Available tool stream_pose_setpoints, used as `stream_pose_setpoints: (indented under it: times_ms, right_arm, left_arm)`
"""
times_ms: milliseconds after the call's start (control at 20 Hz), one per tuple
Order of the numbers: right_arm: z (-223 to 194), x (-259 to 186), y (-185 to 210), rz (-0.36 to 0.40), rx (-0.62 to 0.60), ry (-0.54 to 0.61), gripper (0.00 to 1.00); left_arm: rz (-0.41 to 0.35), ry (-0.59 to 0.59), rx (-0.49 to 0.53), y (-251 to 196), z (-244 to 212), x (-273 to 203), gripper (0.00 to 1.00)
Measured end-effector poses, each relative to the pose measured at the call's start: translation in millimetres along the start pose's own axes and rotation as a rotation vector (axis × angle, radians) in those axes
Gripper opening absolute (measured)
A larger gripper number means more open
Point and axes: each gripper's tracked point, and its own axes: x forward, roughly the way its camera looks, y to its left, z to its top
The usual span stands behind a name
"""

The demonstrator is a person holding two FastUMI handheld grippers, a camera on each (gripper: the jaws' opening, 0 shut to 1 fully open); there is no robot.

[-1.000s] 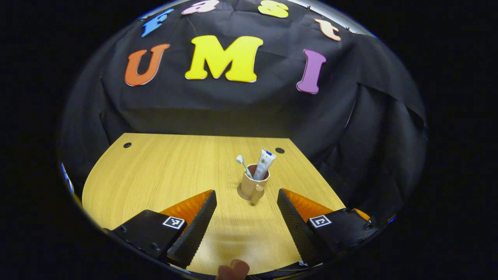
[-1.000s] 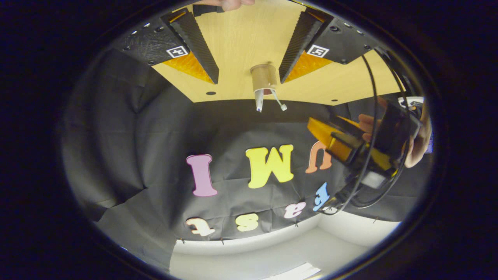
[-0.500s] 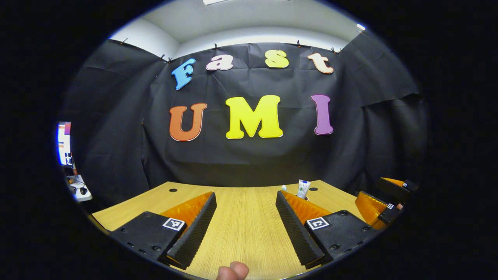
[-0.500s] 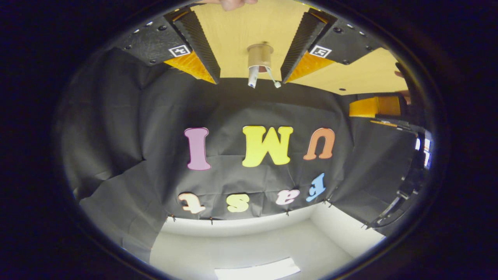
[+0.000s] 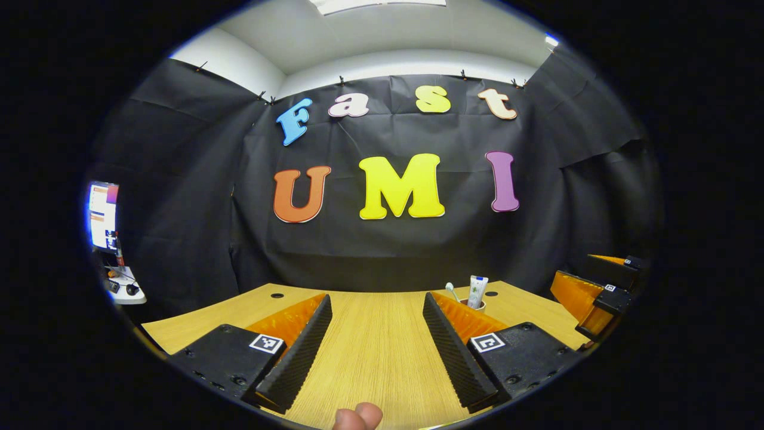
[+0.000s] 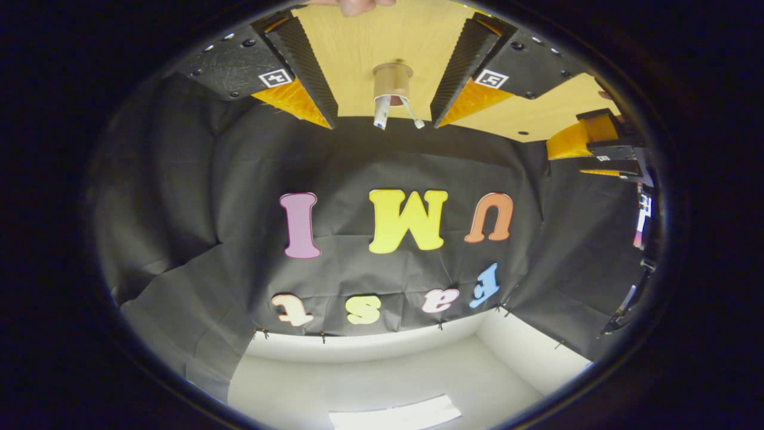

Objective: Put the toothbrush and toothpaste on the desktop into the cup, then pick up the cup and place it on the coaster on the desktop.

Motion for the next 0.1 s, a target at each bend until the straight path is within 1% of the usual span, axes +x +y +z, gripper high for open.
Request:
stream_pose_setpoints:
  times_ms: [50, 100]
  right_arm:
    - [-2.0, 1.2, -0.6, -0.003, -0.001, 0.005, 0.95]
    - [-3.2, 1.7, -0.9, -0.003, 0.004, 0.01, 0.95]
  left_arm:
    - [-0.007, 0.004, -0.004, -3.5, -2.8, -0.2, 0.98]
    - [-0.009, 0.004, -0.001, -5.8, -5.5, 1.3, 0.98]
